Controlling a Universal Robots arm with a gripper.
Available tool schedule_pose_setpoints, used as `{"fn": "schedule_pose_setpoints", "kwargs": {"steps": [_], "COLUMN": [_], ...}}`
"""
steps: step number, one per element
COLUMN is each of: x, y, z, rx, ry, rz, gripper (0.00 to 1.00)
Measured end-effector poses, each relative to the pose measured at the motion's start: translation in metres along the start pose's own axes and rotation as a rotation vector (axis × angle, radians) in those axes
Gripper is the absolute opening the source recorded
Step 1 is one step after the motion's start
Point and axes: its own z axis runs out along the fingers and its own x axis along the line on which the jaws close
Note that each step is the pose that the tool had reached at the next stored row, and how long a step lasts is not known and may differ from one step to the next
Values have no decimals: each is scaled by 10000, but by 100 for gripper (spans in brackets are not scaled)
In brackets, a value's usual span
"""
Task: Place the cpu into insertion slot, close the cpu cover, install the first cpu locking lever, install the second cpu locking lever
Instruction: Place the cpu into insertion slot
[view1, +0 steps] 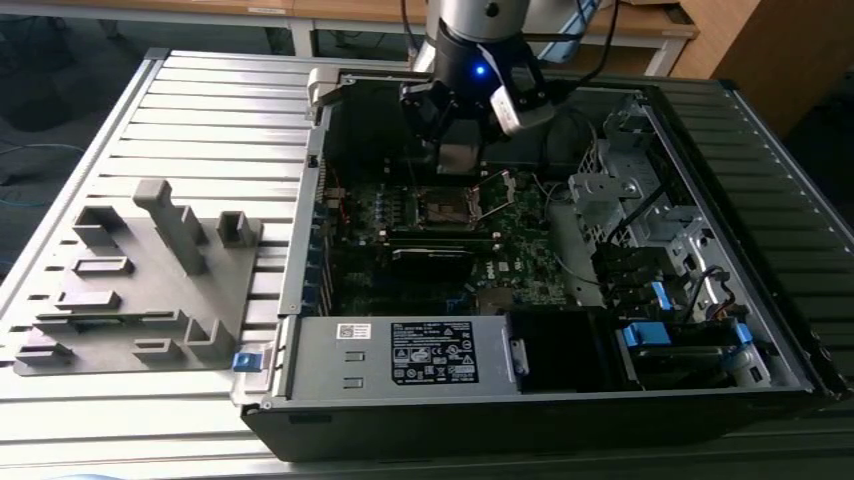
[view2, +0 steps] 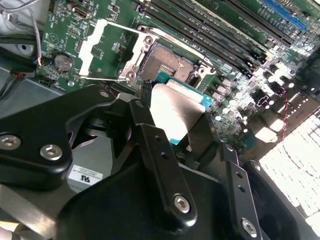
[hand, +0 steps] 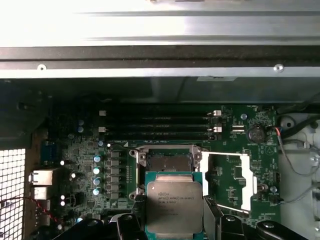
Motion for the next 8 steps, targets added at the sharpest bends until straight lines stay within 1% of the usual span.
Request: {"fn": "schedule_pose_setpoints", "kwargs": {"steps": [4, 8], "x": [6, 7], "y": [-6, -7], "z": [63, 72], "rx": [1, 0], "ry": [-7, -8], "rz": [-3, -1], "gripper": [54, 54]}}
